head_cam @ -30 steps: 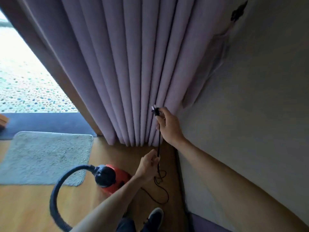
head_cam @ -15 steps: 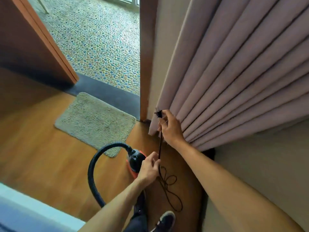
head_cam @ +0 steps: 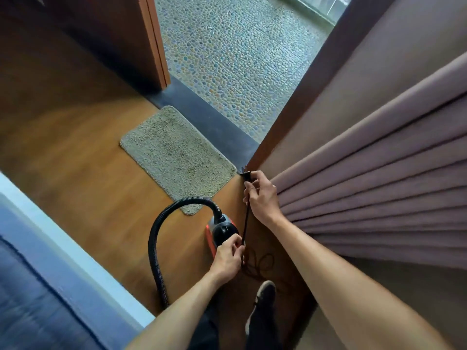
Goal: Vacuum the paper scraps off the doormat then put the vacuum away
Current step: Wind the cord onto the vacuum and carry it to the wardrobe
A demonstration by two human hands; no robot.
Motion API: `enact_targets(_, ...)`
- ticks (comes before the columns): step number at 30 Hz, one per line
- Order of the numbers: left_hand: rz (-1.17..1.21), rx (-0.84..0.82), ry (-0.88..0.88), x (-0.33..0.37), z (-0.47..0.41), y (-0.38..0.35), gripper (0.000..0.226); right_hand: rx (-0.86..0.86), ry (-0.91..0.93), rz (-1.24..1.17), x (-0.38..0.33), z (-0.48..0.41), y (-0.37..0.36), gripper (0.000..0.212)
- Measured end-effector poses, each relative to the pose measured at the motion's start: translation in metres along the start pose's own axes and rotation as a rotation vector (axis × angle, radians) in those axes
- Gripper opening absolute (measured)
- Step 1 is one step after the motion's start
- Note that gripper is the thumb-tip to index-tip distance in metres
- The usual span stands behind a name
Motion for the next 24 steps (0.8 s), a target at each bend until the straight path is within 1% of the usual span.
enact_targets(2, 0.02, 0.024, 0.03, -0.006, 0.003, 0.007, 0.016, -0.035, -0.002, 0.012, -0.002, -0.002, -0.014, 0.01)
enact_targets(7, 0.043, 0.098, 0.081, -0.022, 0.003, 0.019, 0.021, -0.096, 0.014, 0.069, -0.009, -0.01, -0.042, 0.011)
enact_targets(12, 0.053, 0.14, 0.106, -0.029, 0.003, 0.023, 0.013, -0.164, 0.04, 0.07, -0.004, -0.021, -0.061, 0.006)
enact_targets(19, 0.093, 0.212, 0.162, -0.035, 0.01, 0.014, 0.012, -0.251, 0.031, 0.044, 0.013, -0.033, -0.075, 0.009)
enact_targets(24, 0.111, 0.267, 0.223, -0.052, 0.014, -0.014, 0.008, -0.32, 0.055, 0.107, 0.047, -0.044, -0.086, 0.007)
Point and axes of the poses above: each hand's wrist, its own z-axis away from the middle knuckle, its own y-axis out of the back of the hand, x = y × z, the point moved 6 cm from there along -z, towards the middle knuckle, and after that the axes turned 12 degrees about -y, right-handed, at the moved point
